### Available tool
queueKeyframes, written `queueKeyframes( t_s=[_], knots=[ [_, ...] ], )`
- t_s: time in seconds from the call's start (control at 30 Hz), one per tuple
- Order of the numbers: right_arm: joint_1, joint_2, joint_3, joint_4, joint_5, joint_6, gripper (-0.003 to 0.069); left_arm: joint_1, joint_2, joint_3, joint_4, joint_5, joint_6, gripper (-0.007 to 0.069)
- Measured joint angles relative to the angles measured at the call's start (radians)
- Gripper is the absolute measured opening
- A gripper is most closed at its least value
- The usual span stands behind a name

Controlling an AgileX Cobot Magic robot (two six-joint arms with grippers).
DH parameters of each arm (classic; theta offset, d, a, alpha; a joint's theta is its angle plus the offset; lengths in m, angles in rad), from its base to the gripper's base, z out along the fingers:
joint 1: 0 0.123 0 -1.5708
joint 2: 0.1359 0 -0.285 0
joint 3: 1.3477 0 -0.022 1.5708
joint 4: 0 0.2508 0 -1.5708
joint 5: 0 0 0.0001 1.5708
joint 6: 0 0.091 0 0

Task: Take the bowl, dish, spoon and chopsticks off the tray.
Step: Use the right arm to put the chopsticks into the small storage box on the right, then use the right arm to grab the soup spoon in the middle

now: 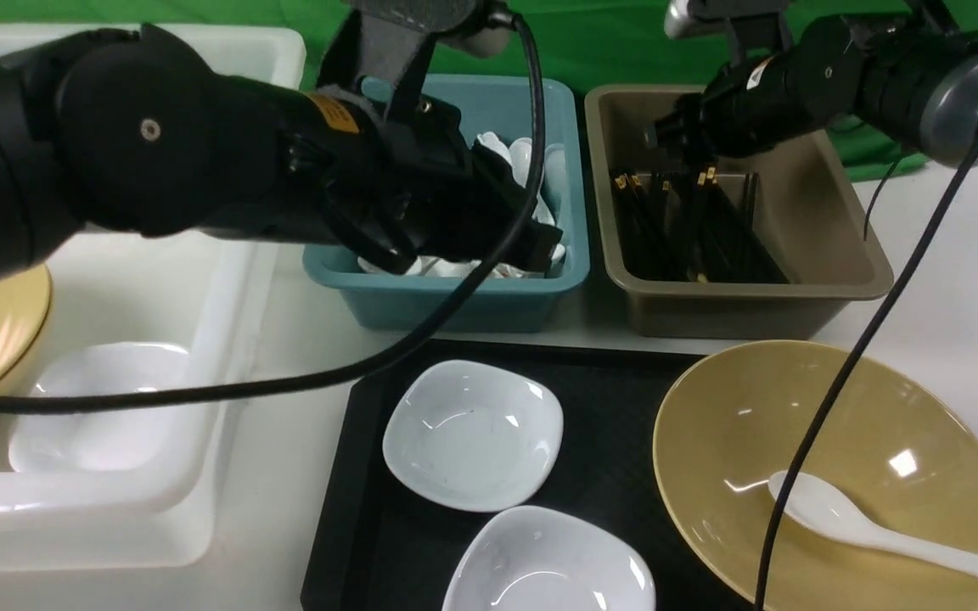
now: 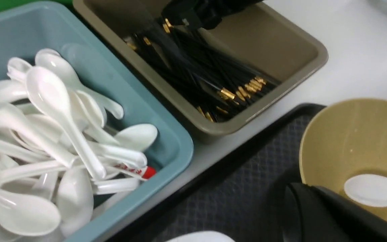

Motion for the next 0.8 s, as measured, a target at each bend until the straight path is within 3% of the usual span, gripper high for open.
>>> queueKeyframes(
  t_s=[0.07, 0.1, 0.2, 0.3, 0.4, 0.5, 0.7, 0.8],
  knots=[
    [0.0, -0.038, -0.016, -0.059, 0.149, -0.004, 0.0397, 0.0, 0.0, 0.0, 0.0, 0.02, -0.001, -0.0018],
    [0.0, -0.066, -0.023, -0.079, 0.244, -0.022, 0.0367, 0.0, 0.0, 0.0, 0.0, 0.035, -0.001, -0.0018],
    [0.0, -0.177, -0.024, -0.079, 0.515, -0.105, 0.0142, 0.0, 0.0, 0.0, 0.002, 0.103, -0.001, -0.0018],
    [-0.001, -0.333, 0.061, -0.013, 0.591, -0.158, 0.0029, 0.0, -0.001, 0.0, 0.003, 0.223, 0.002, -0.0018],
    [0.01, -0.449, 0.198, 0.042, 0.608, -0.195, 0.0025, 0.0, -0.001, 0.0, 0.004, 0.353, 0.028, -0.0018],
    [0.033, -0.554, 0.409, 0.058, 0.616, -0.246, 0.0085, 0.0, -0.001, 0.005, 0.004, 0.475, 0.041, -0.0018],
    [0.056, -0.609, 0.705, 0.05, 0.58, -0.313, 0.0391, 0.0, -0.001, 0.039, 0.004, 0.531, 0.068, -0.0018],
    [0.057, -0.594, 0.81, 0.022, 0.516, -0.315, 0.0478, 0.0, -0.001, 0.042, 0.002, 0.527, 0.076, -0.0018]
  ],
)
